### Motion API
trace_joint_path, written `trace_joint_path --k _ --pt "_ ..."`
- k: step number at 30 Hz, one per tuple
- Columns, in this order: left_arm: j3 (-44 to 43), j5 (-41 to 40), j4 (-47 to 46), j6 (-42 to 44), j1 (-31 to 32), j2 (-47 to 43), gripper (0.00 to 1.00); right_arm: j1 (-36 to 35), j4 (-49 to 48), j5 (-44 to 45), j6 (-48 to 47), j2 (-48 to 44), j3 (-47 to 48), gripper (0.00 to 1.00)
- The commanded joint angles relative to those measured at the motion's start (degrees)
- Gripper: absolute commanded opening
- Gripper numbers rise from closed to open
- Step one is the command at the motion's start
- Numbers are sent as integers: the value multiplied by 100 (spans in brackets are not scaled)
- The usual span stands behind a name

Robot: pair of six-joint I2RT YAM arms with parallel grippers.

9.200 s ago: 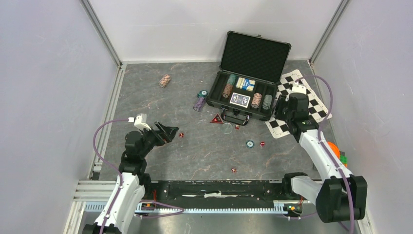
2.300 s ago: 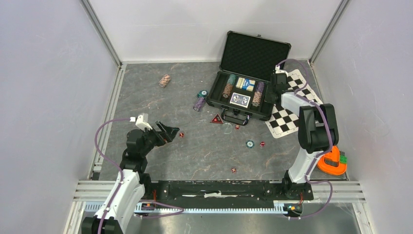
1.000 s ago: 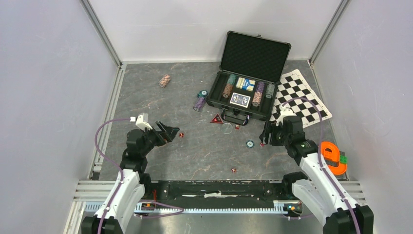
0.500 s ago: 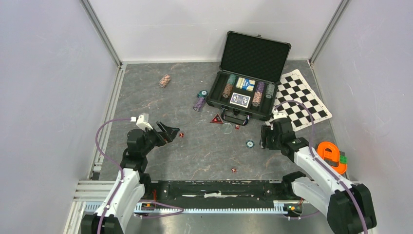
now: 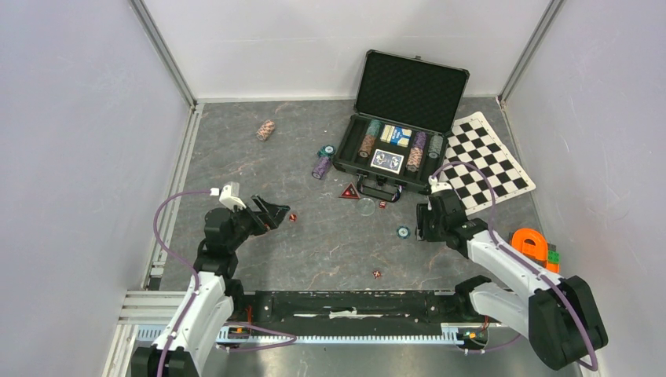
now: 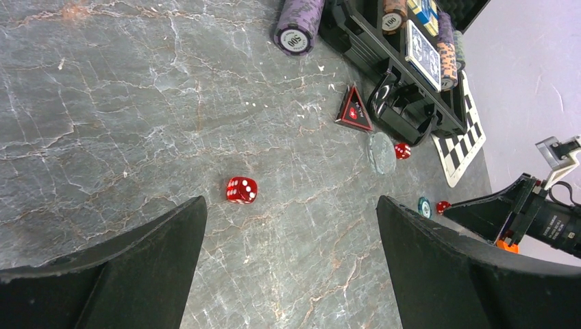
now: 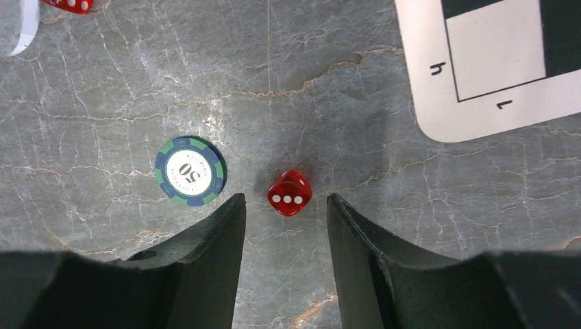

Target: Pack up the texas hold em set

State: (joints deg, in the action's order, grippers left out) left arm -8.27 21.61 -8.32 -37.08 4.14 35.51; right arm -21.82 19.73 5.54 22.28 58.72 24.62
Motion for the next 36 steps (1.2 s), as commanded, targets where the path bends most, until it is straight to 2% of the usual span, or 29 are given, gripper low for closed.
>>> trace_joint_path --k 1,9,17,20,27,36 --pt "-43 151 -153 8 -16 -95 100 -85 -165 205 55 88 164 52" --pt "-43 151 -126 15 -15 -113 100 -188 -264 239 78 245 122 44" --pt "-53 155 -101 25 -18 -136 100 -234 -129 290 -39 343 315 29" --pt "-44 142 -99 25 -15 -145 100 -235 99 470 -136 281 596 24" --pt "-43 86 -126 30 -12 -106 100 -235 243 813 -258 303 1251 22" --pt "-43 90 -126 51 -14 -108 100 -221 61 1110 -478 1693 3012 19"
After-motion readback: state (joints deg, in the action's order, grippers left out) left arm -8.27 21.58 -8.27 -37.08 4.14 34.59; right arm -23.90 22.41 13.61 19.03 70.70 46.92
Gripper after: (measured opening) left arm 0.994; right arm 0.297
